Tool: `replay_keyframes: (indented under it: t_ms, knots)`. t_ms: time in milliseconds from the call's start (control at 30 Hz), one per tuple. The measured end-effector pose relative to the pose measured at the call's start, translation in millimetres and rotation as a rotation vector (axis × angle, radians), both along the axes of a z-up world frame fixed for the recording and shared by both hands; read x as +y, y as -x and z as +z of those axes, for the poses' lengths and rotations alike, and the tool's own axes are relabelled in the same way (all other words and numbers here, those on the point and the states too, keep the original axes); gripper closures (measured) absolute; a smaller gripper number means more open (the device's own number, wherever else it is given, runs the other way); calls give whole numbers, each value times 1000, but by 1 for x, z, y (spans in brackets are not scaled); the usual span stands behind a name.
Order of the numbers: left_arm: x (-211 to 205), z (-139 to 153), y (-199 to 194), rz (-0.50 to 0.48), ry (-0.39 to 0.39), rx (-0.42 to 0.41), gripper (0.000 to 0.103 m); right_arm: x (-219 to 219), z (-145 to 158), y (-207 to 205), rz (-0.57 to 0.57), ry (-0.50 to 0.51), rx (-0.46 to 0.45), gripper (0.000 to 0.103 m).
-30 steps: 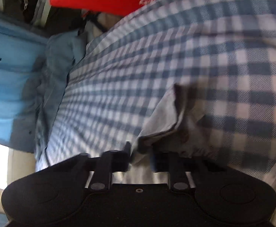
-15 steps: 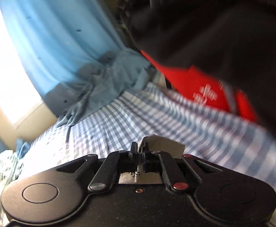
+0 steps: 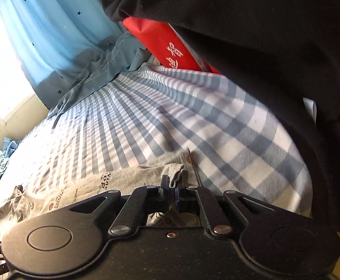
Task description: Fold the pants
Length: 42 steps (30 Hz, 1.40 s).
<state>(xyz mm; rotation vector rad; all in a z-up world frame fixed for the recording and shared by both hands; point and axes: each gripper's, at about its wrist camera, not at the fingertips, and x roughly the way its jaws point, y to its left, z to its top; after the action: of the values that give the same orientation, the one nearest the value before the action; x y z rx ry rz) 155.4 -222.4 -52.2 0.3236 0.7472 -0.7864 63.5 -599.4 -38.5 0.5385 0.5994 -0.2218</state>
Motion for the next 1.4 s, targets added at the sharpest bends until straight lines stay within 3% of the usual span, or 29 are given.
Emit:
replay_keyframes:
  t_ms: [200,267,500,600,633,700,767,833,867,900,967,1033,1167,1233,1300,1400]
  knots:
    - [1,11,2,7,22,-23,100,5,36,7,71,132,-196,100]
    - [1,8,3,3,13,-18,100,10,42,6,96,199,-224,99]
    - [0,-10,7,-15,-18,-6,100,3,-19,10,58,175,-15,98]
    - [2,-9,7,-27,-15,-6,100,5,-32,15,45,160,7,95]
    - [2,-9,7,-31,-14,-5,100,6,-32,15,41,172,6,92]
    - [5,-7,6,-37,0,10,98,6,-29,15,29,189,6,73]
    - [10,-4,5,-29,35,40,88,3,-23,13,19,211,-5,64]
    - [19,2,1,0,99,79,59,1,-18,4,10,230,-10,52]
    - [26,5,0,29,134,83,36,1,-15,-3,21,228,-4,46]
    - [33,8,-1,60,156,78,27,1,-14,-11,33,226,6,45]
    - [50,12,-7,120,187,77,25,4,-16,-28,53,246,25,42]
    - [70,13,-14,196,191,76,13,12,-22,-44,60,336,77,40]
    - [122,7,-25,376,140,80,12,24,-33,-57,0,536,152,26]
    - [159,4,-26,471,141,106,12,34,-26,-56,-47,616,156,26]
    - [195,4,-24,542,171,118,11,53,-11,-57,-10,656,95,22]
    - [246,11,-25,658,179,78,5,91,13,-79,174,578,-26,3]
